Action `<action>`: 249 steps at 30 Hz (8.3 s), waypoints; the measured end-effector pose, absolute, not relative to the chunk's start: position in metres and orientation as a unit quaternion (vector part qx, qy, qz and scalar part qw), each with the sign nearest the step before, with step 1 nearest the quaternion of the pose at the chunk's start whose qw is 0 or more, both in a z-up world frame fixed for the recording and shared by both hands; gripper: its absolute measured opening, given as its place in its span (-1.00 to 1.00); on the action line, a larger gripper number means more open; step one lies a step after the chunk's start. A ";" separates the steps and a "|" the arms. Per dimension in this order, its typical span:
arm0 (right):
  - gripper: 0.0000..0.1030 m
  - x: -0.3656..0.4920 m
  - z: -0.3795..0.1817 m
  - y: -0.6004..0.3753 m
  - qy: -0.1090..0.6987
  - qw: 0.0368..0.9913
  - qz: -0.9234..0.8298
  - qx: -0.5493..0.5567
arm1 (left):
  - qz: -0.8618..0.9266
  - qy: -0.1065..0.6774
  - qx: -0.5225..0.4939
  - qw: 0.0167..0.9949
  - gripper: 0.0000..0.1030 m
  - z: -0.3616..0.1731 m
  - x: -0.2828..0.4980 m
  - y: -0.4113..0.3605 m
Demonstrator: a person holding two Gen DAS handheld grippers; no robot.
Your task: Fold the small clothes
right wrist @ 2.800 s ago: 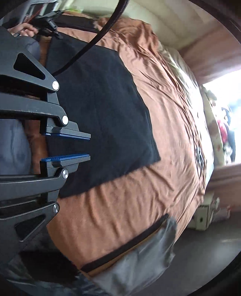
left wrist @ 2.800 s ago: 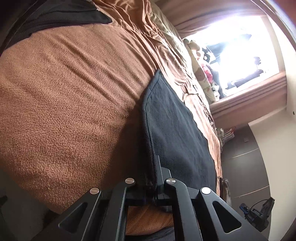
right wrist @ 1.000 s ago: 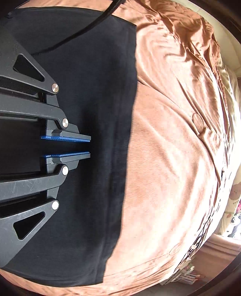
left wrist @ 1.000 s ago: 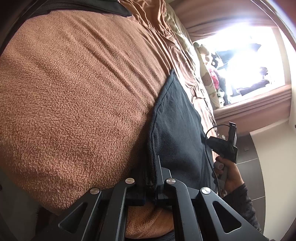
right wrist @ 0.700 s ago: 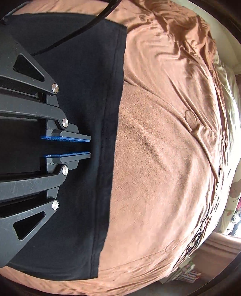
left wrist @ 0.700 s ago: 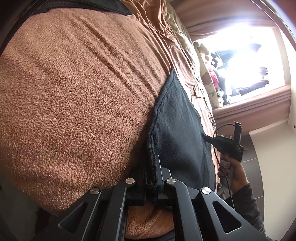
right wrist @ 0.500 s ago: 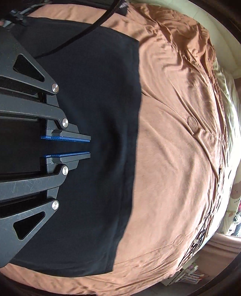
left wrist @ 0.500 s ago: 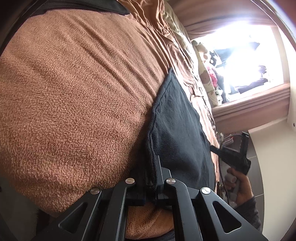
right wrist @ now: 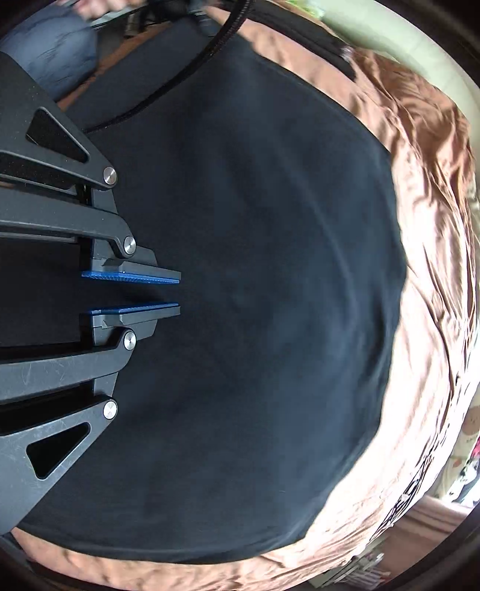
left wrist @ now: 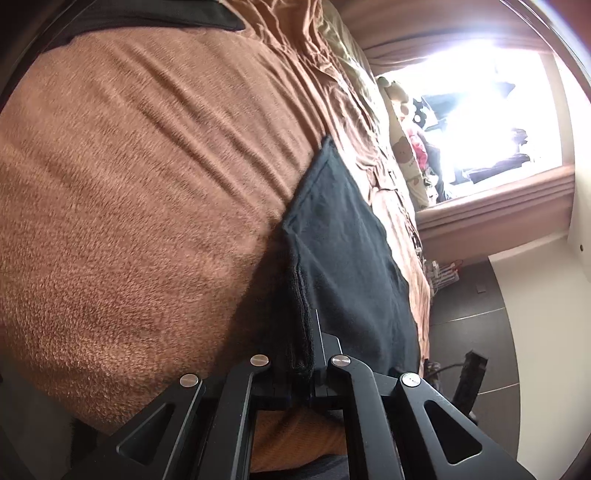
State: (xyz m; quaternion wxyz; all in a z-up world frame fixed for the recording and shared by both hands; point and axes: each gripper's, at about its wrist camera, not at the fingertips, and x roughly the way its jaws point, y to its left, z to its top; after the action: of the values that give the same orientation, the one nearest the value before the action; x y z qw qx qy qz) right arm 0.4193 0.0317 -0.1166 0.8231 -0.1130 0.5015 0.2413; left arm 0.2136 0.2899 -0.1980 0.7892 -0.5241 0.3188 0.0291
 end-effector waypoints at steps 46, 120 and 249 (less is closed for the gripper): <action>0.01 0.291 -0.072 -0.182 0.372 0.880 0.259 0.143 | -0.153 0.341 -0.362 0.854 -0.90 0.024 0.372 0.067; -0.95 0.384 -0.098 -0.265 0.465 0.855 0.224 0.053 | -0.121 0.571 -0.142 0.800 0.13 -0.156 0.392 0.016; -1.00 0.645 -0.124 -0.133 0.434 0.885 0.118 -0.123 | -0.078 0.528 -0.260 0.805 0.04 -0.191 0.459 0.073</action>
State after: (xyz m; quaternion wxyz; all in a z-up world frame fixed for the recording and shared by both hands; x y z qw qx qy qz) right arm 0.6451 -0.1326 -0.1238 0.8847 -0.1228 0.4339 0.1183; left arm 0.4589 0.0733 -0.1910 0.8048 -0.2602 0.5276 -0.0785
